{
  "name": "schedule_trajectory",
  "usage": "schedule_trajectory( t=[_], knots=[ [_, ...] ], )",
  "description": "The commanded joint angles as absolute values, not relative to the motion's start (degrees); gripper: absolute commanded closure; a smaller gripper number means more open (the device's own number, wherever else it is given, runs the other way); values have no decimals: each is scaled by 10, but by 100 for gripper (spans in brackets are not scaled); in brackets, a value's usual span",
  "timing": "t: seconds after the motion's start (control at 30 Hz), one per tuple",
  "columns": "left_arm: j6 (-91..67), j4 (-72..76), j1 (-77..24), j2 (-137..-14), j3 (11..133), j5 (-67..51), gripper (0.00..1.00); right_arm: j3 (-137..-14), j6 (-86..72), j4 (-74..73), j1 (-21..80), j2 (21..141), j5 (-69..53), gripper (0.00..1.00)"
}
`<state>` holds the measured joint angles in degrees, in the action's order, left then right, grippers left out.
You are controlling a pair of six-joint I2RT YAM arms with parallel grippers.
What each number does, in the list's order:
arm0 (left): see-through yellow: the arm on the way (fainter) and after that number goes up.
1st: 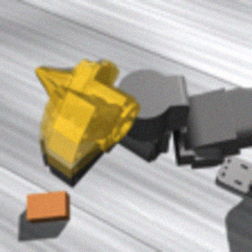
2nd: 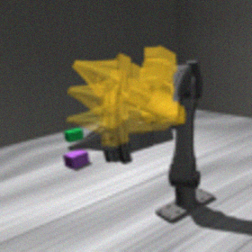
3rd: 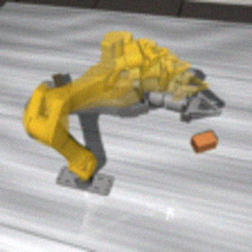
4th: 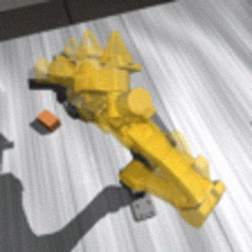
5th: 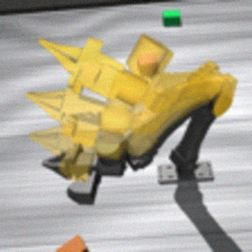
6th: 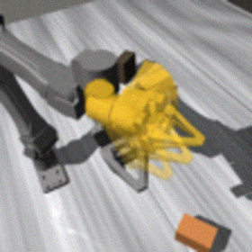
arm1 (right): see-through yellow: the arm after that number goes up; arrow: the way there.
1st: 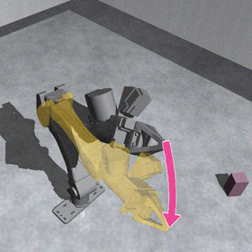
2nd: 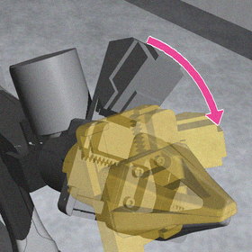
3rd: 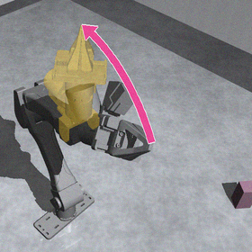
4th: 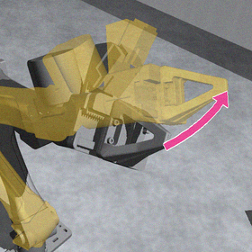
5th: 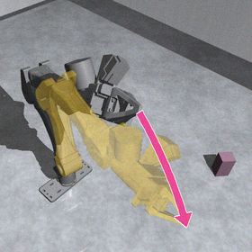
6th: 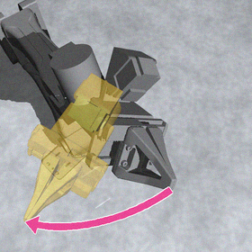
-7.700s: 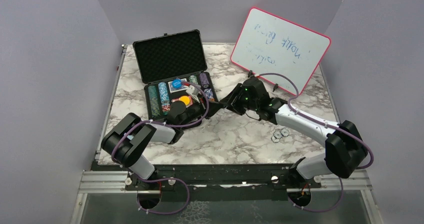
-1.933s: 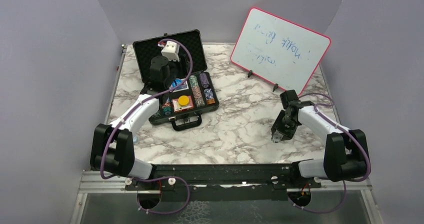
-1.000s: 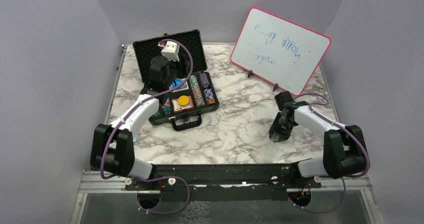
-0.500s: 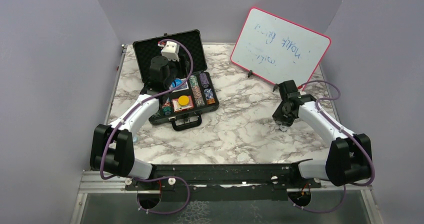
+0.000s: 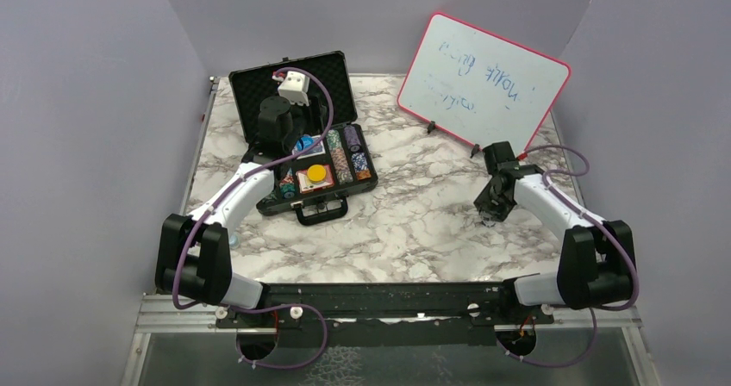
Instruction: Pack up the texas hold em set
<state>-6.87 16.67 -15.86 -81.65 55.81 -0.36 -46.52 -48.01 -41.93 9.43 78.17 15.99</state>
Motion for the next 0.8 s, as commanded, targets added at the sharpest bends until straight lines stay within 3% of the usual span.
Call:
schedule_trajectory(
  t=[0.0,0.27,0.63,0.77],
  knots=[
    [-75,178,-159,-816,570,6,44,-445,-491,-394,84,789,167,72],
    [-74,176,-159,-818,571,8,44,-429,-485,-373,75,810,160,68],
    [-72,170,-159,-811,571,4,44,-428,-495,-388,73,801,173,41],
    [-67,169,-159,-801,566,6,44,-427,-503,-396,71,797,176,36]
  ],
)
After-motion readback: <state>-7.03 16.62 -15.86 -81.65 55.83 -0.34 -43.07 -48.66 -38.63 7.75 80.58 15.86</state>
